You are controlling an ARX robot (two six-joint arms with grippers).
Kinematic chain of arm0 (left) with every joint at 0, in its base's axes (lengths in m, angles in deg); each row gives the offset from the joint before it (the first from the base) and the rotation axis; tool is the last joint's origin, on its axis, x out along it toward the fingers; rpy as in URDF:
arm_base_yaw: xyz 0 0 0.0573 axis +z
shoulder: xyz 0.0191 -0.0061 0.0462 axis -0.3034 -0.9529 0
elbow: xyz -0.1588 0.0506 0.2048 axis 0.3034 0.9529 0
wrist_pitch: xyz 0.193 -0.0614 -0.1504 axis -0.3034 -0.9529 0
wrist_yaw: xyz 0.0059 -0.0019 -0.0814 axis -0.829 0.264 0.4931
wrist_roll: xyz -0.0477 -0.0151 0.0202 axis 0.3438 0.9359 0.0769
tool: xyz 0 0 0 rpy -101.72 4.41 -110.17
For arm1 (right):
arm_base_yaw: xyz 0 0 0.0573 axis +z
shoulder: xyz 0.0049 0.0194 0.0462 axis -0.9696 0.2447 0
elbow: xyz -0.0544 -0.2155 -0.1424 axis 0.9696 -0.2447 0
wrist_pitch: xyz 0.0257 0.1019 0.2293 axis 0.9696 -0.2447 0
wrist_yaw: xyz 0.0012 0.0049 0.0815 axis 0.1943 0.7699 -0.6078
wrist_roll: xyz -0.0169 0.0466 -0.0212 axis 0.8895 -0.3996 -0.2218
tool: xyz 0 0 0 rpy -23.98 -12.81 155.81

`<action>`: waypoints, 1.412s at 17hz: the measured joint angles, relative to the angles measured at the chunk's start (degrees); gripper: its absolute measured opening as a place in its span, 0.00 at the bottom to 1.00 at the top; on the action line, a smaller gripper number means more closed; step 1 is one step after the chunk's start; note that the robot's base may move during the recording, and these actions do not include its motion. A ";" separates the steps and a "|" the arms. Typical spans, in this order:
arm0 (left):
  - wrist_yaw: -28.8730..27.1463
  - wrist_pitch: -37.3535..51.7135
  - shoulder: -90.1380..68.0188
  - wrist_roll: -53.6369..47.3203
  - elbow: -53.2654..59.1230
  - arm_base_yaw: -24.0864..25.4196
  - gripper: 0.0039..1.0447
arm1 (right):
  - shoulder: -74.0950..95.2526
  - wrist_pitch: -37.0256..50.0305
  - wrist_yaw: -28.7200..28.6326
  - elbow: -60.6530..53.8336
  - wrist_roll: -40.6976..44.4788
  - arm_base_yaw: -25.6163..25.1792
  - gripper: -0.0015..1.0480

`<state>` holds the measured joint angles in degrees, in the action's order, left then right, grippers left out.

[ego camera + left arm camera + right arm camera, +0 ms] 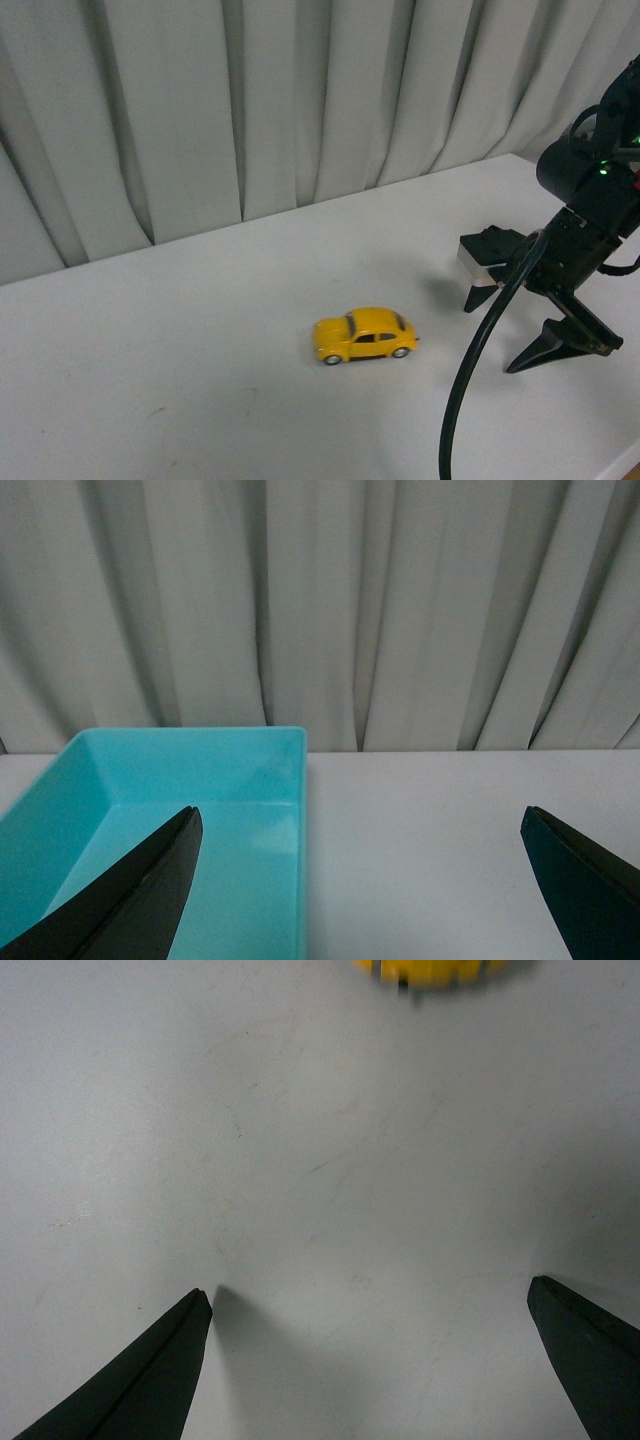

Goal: Wind up and store yellow beetle toy

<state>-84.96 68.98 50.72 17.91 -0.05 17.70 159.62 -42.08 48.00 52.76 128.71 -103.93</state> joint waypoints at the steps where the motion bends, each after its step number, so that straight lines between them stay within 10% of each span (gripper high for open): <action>1: 0.00 0.00 0.00 0.00 0.00 0.00 0.94 | 0.00 0.04 -0.02 0.00 0.00 0.02 0.93; 24: -0.02 0.00 0.00 0.00 0.00 0.00 0.94 | -0.42 4.11 -2.75 -0.46 -1.62 1.22 0.93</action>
<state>-84.98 68.98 50.72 17.91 -0.05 17.70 159.21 -37.97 45.25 52.30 127.10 -102.71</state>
